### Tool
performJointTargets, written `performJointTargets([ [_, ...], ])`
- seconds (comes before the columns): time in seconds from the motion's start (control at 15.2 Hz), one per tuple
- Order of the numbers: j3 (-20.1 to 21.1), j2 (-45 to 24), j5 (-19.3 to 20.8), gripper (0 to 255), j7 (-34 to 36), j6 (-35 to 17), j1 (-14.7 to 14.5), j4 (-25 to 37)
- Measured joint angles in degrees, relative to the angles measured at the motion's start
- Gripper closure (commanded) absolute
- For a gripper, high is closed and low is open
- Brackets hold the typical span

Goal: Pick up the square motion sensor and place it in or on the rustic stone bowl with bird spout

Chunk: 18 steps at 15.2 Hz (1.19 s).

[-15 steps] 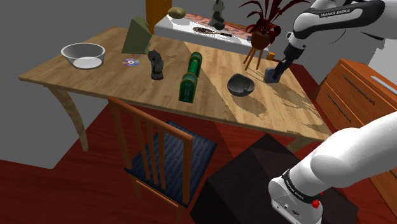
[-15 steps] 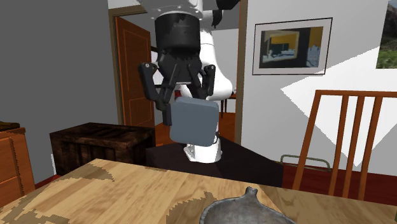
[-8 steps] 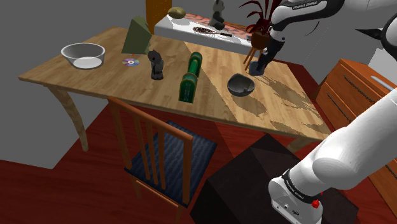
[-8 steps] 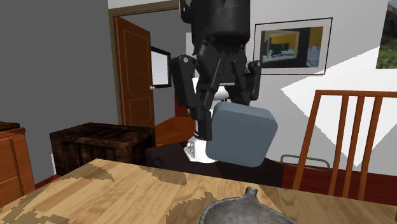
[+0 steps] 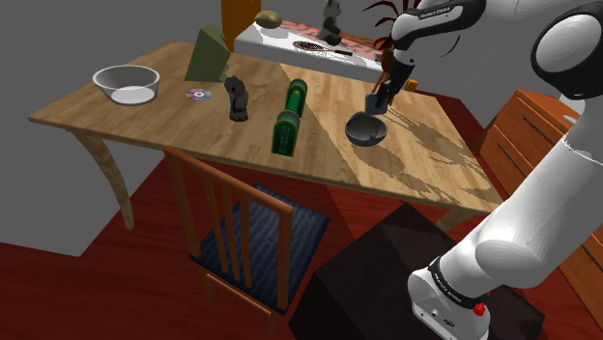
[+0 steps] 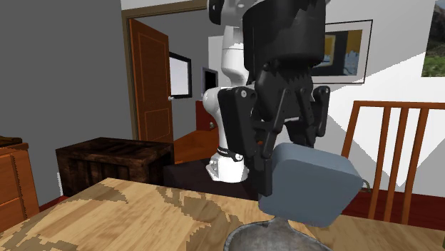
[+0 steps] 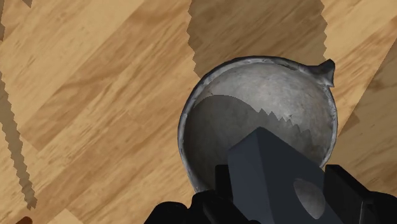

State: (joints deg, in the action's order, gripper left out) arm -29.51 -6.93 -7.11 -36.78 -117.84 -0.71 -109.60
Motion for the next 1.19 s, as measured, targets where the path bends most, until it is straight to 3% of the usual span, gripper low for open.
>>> performJointTargets([
  [0.59,0.4,-2.6,-1.9,255,-1.4,-5.9,0.2,-3.8],
  [0.99,0.4,-2.8,-2.1,255,-1.6,-6.5,0.3,-4.2],
  [1.06,0.4,-2.8,-2.1,0,-1.6,-6.5,0.3,-4.2],
  [1.19,0.4,-2.8,-2.1,0,-1.6,-6.5,0.3,-4.2],
])
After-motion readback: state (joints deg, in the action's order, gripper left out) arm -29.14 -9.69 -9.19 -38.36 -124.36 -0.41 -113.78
